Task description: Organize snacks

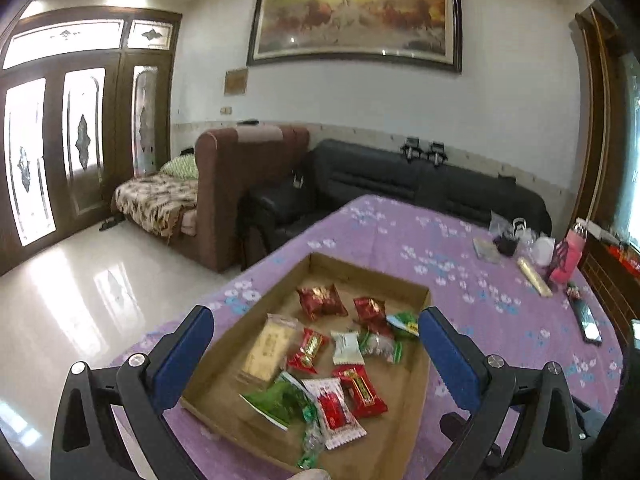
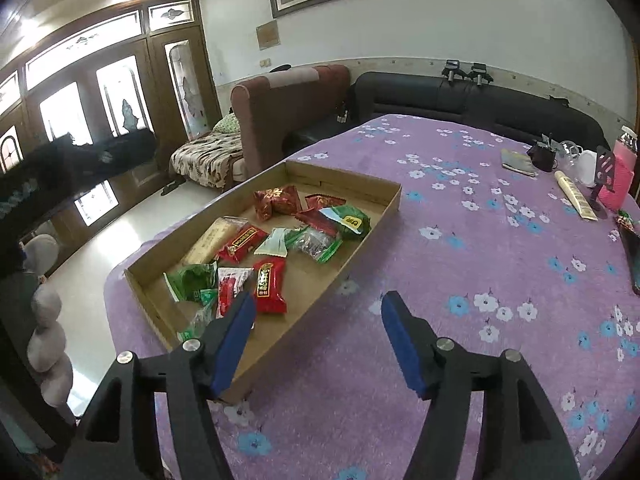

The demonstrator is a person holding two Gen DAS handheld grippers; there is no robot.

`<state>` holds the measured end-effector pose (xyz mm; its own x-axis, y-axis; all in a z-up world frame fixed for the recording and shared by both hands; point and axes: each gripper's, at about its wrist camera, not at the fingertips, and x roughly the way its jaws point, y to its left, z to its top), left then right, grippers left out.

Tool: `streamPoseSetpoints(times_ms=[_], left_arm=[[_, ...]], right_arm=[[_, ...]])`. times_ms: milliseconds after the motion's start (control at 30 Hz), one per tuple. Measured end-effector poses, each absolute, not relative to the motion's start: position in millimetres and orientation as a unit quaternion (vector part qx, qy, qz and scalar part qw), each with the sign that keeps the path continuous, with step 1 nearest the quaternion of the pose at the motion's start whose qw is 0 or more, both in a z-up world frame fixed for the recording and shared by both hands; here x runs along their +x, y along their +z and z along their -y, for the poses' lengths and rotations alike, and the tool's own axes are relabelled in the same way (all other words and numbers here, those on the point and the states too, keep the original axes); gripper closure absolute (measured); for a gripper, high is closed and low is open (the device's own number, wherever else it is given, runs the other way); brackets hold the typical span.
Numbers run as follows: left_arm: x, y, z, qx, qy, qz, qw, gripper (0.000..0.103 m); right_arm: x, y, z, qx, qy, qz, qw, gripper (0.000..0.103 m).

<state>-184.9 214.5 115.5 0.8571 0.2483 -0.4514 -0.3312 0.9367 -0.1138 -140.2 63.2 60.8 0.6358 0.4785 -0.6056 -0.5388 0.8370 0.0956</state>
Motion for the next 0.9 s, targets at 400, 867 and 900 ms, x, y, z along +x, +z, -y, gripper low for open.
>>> streamPoseSetpoints(times_ms=[400,867,900], left_arm=[[-166,98,-224,-0.108,0.146,-0.267,0.946,0.000],[-158,80,-241,-0.128,0.142,-0.288,0.938,0.000],[-158,79,-242,-0.129,0.143,-0.289,0.938,0.000]], right_arm=[[-138,53,-67,-0.055,0.283,-0.329,0.900,0.033],[-135,42,-86,-0.070,0.286,-0.346,0.891,0.032],[-134,41,-87,-0.070,0.286,-0.347,0.890,0.032]])
